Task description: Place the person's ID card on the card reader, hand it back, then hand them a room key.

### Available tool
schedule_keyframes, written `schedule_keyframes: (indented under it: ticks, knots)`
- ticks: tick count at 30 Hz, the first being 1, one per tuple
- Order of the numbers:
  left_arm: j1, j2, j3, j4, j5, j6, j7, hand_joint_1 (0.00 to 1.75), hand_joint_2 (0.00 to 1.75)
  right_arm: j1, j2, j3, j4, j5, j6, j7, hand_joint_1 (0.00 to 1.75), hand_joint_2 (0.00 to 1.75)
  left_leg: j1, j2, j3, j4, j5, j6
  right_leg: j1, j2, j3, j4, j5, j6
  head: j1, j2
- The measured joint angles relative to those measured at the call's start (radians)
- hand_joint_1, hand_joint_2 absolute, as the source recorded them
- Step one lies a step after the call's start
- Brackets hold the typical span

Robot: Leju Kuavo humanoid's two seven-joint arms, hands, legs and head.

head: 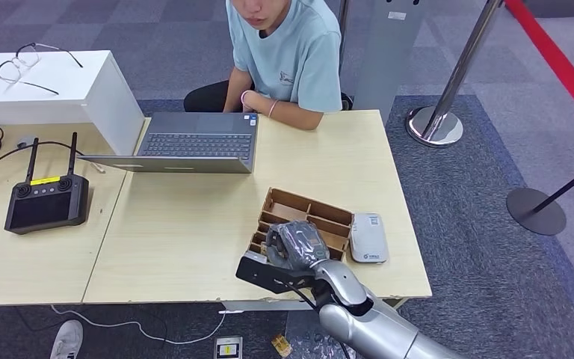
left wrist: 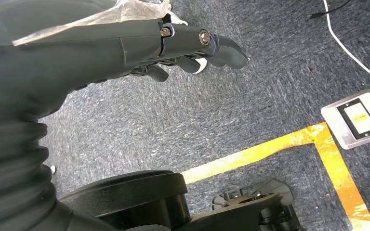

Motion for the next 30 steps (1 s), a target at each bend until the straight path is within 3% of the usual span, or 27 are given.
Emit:
schedule_keyframes:
  ticks: [3, 8, 30]
  knots:
    - [0.0, 0.0, 0.0, 0.0, -0.002, 0.0, 0.0, 0.0, 1.75, -0.001, 0.0, -0.001, -0.003, 0.001, 0.002, 0.002, 0.53, 1.75, 0.0, 0.0, 0.0, 0.0, 0.0, 0.0, 0.0, 0.0, 0.0, 0.0, 0.0, 0.0, 0.0, 0.0]
    - [0.0, 0.0, 0.0, 0.0, -0.004, 0.0, 0.0, 0.0, 1.75, -0.002, -0.001, -0.001, -0.004, 0.001, 0.016, 0.005, 0.37, 1.75, 0.0, 0.0, 0.0, 0.0, 0.0, 0.0, 0.0, 0.0, 0.0, 0.0, 0.0, 0.0, 0.0, 0.0]
    - [0.0, 0.0, -0.009, 0.0, -0.005, -0.004, 0.005, 0.0, 1.75, -0.008, 0.003, 0.001, 0.012, 0.014, 0.048, 0.004, 0.6, 1.75, 0.0, 0.0, 0.0, 0.0, 0.0, 0.0, 0.0, 0.0, 0.0, 0.0, 0.0, 0.0, 0.0, 0.0]
